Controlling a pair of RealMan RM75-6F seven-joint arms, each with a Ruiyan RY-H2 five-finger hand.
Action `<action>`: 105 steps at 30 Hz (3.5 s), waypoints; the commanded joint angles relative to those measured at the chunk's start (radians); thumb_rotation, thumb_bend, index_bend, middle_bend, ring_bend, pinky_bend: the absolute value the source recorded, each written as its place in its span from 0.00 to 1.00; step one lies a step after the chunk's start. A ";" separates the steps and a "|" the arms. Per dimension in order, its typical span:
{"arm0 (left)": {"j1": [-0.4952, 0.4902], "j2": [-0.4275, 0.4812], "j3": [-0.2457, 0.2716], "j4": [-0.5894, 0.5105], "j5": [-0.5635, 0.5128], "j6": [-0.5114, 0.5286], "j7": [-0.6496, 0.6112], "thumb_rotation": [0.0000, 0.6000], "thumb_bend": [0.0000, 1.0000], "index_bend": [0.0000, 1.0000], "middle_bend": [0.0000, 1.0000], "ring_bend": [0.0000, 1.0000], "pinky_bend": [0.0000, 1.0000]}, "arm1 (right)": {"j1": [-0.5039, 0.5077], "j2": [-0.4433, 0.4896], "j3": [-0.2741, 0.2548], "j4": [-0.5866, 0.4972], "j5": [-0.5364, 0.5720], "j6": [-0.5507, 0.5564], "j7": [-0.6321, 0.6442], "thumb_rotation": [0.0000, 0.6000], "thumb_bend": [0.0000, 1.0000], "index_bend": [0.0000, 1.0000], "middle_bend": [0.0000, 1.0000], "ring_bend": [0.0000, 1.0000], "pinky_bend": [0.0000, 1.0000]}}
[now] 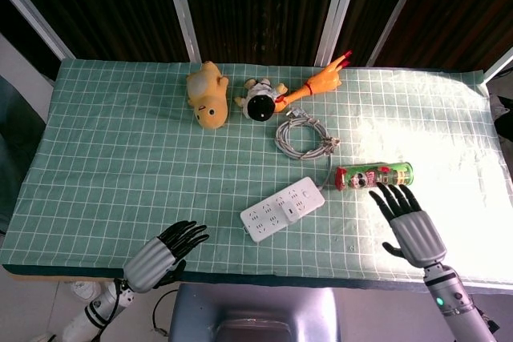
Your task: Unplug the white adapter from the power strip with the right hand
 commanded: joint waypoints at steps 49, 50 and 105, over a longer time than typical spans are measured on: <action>-0.199 -0.464 -0.078 0.267 -0.303 -0.302 0.245 1.00 0.74 0.00 0.00 0.00 0.01 | 0.366 -0.288 0.059 0.105 0.371 -0.382 -0.186 1.00 0.19 0.00 0.00 0.00 0.00; -0.201 -0.465 -0.079 0.269 -0.305 -0.304 0.246 1.00 0.74 0.00 0.00 0.00 0.01 | 0.367 -0.290 0.058 0.106 0.372 -0.382 -0.186 1.00 0.19 0.00 0.00 0.00 0.00; -0.248 -0.468 -0.062 0.287 -0.351 -0.327 0.257 0.99 0.74 0.00 0.00 0.00 0.01 | 0.430 -0.519 0.045 0.307 0.275 -0.226 -0.244 1.00 0.40 0.63 0.46 0.43 0.47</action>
